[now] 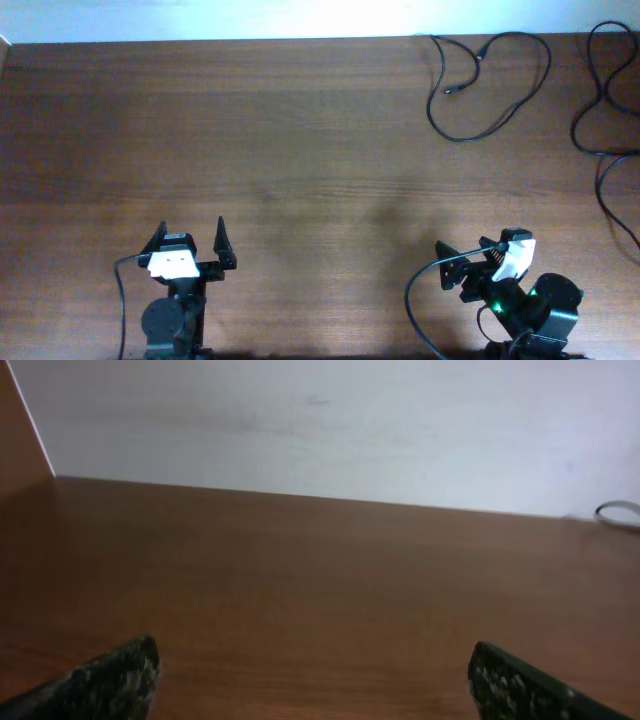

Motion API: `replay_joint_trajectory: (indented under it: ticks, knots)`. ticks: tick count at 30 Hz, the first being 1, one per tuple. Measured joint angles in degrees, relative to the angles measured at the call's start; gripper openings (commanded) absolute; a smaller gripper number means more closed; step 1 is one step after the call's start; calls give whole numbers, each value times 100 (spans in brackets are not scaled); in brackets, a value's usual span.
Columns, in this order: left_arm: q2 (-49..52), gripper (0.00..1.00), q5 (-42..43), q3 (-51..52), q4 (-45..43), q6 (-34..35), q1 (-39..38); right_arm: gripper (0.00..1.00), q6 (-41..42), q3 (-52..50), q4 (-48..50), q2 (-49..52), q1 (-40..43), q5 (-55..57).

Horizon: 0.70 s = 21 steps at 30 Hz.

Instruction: Untangle cables

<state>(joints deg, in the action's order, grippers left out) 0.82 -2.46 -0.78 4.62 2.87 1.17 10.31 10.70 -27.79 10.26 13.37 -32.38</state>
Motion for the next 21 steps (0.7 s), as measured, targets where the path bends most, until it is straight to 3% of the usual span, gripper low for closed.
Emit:
replay_joint_trajectory:
  ticks: [6, 21]
  knots:
    - [-2, 99, 144, 0, 2, -398, 0, 99, -2, 0, -2, -4, 0, 2]
    - [-2, 99, 229, 0, 0, -485, 0, 99, 2, 0, -2, -4, 0, 2]
